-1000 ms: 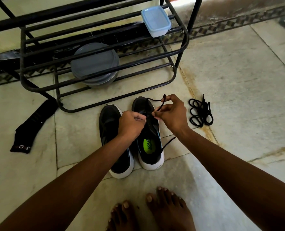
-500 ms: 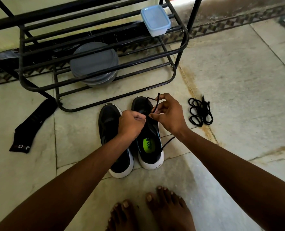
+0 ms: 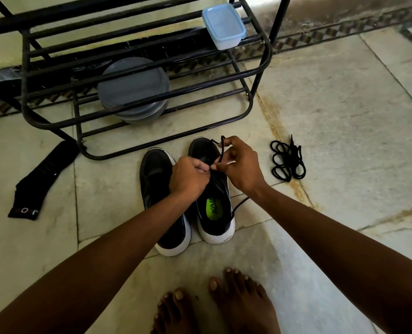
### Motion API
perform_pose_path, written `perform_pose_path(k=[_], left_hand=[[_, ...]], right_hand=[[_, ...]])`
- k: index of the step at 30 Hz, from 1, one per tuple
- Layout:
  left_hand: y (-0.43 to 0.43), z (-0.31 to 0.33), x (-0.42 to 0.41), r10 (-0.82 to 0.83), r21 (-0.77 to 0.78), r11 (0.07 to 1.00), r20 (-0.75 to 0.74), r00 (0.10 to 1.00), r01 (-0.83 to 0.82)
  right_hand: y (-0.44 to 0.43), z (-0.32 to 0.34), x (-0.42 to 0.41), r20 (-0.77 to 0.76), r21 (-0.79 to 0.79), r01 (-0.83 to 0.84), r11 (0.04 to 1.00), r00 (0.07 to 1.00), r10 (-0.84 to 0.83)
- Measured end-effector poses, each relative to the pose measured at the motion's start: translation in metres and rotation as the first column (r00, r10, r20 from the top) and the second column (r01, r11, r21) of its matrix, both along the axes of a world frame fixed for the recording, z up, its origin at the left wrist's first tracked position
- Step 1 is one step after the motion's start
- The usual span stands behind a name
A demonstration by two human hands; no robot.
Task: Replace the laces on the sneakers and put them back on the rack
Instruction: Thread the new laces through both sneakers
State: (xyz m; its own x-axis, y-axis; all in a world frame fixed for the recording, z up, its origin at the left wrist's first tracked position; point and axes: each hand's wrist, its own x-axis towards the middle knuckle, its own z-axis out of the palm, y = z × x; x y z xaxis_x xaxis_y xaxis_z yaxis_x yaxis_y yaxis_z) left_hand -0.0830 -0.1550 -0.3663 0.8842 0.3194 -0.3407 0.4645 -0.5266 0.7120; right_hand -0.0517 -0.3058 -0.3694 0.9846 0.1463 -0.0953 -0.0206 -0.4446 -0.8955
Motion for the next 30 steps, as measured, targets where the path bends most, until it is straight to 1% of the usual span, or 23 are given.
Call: perform_pose_path(k=[3, 6, 9, 11, 12, 15, 17, 19, 20, 21, 22, 23, 24, 25, 26, 27, 28, 29, 30], left_hand=[[0.002, 0.002, 0.003, -0.051, 0.022, 0.998, -0.01, 0.999, 0.052], [0.003, 0.007, 0.006, -0.166, 0.039, 0.985, -0.035, 0.985, 0.168], [0.004, 0.008, 0.001, -0.233, 0.041, 0.972, -0.004, 0.972, 0.233], [0.006, 0.007, -0.003, -0.244, 0.046, 0.969, 0.038, 0.969, 0.242], [0.007, 0.006, -0.004, -0.248, 0.052, 0.968, 0.055, 0.967, 0.245], [0.01, 0.005, -0.007, -0.233, 0.057, 0.972, 0.098, 0.968, 0.228], [0.016, 0.007, -0.005, -0.189, 0.02, 0.982, 0.133, 0.973, 0.188], [0.02, 0.017, -0.002, -0.074, -0.119, 0.988, 0.19, 0.979, 0.098], [0.021, 0.023, 0.002, 0.023, -0.239, 0.971, 0.204, 0.979, 0.027], [0.021, 0.032, 0.006, 0.146, -0.401, 0.914, 0.191, 0.971, -0.058], [0.022, 0.041, 0.009, 0.257, -0.563, 0.816, 0.146, 0.955, -0.133], [0.025, 0.05, 0.012, 0.323, -0.66, 0.733, 0.124, 0.938, -0.165], [0.03, 0.055, 0.014, 0.337, -0.665, 0.733, 0.172, 0.926, -0.143], [0.036, 0.06, 0.015, 0.264, -0.548, 0.834, 0.297, 0.918, -0.062], [0.045, 0.062, 0.015, 0.07, -0.284, 0.956, 0.447, 0.892, 0.067], [0.054, 0.064, 0.014, -0.234, 0.088, 0.972, 0.502, 0.833, 0.22], [0.061, 0.064, 0.014, -0.524, 0.442, 0.827, 0.384, 0.76, 0.347], [0.068, 0.065, 0.014, -0.688, 0.677, 0.593, 0.145, 0.711, 0.436], [0.073, 0.063, 0.014, -0.719, 0.768, 0.402, -0.072, 0.692, 0.499]], right_hand=[[0.004, -0.001, -0.007, 0.003, 0.028, 0.029, 0.999, 1.0, -0.029], [0.007, -0.001, -0.026, 0.056, 0.07, 0.058, 0.996, 0.997, -0.062], [0.004, -0.004, -0.052, 0.126, 0.062, -0.034, 0.998, 0.992, 0.026], [0.0, -0.01, -0.062, 0.189, 0.015, -0.123, 0.992, 0.975, 0.118], [-0.001, -0.013, -0.065, 0.206, -0.005, -0.142, 0.99, 0.968, 0.14], [-0.003, -0.018, -0.069, 0.169, -0.046, -0.088, 0.995, 0.981, 0.094], [-0.003, -0.019, -0.073, 0.148, -0.076, -0.067, 0.995, 0.986, 0.078], [-0.001, -0.019, -0.077, 0.146, -0.1, -0.08, 0.992, 0.985, 0.094], [-0.001, -0.02, -0.078, 0.145, -0.109, -0.085, 0.99, 0.984, 0.1], [0.0, -0.021, -0.078, 0.145, -0.123, -0.084, 0.989, 0.984, 0.101], [0.0, -0.022, -0.079, 0.142, -0.138, -0.081, 0.987, 0.985, 0.101], [0.0, -0.022, -0.079, 0.137, -0.15, -0.078, 0.986, 0.986, 0.099], [0.001, -0.022, -0.08, 0.133, -0.153, -0.079, 0.985, 0.986, 0.1], [0.001, -0.022, -0.08, 0.132, -0.154, -0.082, 0.985, 0.986, 0.103], [0.002, -0.022, -0.081, 0.133, -0.155, -0.085, 0.984, 0.985, 0.106], [0.002, -0.022, -0.08, 0.137, -0.156, -0.085, 0.984, 0.985, 0.106], [0.001, -0.022, -0.08, 0.14, -0.152, -0.083, 0.985, 0.985, 0.104], [0.002, -0.022, -0.08, 0.139, -0.15, -0.079, 0.986, 0.985, 0.1], [0.001, -0.022, -0.08, 0.138, -0.155, -0.079, 0.985, 0.985, 0.101]])
